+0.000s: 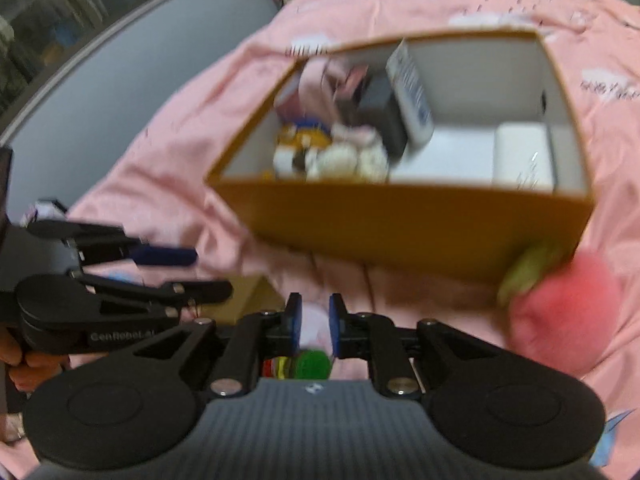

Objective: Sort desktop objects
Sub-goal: 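Grasp the feather toy by its green cap with the right tool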

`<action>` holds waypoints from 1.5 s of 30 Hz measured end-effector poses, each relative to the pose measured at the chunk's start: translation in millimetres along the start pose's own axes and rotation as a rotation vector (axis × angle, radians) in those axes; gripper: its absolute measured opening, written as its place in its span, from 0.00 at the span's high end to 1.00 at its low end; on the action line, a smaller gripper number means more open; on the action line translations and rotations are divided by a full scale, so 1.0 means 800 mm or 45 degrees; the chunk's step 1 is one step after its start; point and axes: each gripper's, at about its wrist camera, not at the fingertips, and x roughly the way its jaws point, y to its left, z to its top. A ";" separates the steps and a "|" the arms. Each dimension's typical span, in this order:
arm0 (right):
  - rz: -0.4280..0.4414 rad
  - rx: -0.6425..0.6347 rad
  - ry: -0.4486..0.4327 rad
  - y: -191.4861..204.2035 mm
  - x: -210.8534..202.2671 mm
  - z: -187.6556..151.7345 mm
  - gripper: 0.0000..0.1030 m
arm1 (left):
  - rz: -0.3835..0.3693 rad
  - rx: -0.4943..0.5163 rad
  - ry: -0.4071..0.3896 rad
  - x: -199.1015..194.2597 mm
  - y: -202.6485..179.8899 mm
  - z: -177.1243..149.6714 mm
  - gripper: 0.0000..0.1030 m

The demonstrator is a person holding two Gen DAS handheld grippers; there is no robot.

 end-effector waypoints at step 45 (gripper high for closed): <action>-0.192 -0.219 0.110 -0.021 -0.001 -0.014 0.75 | 0.117 0.496 0.136 0.044 -0.065 -0.048 0.44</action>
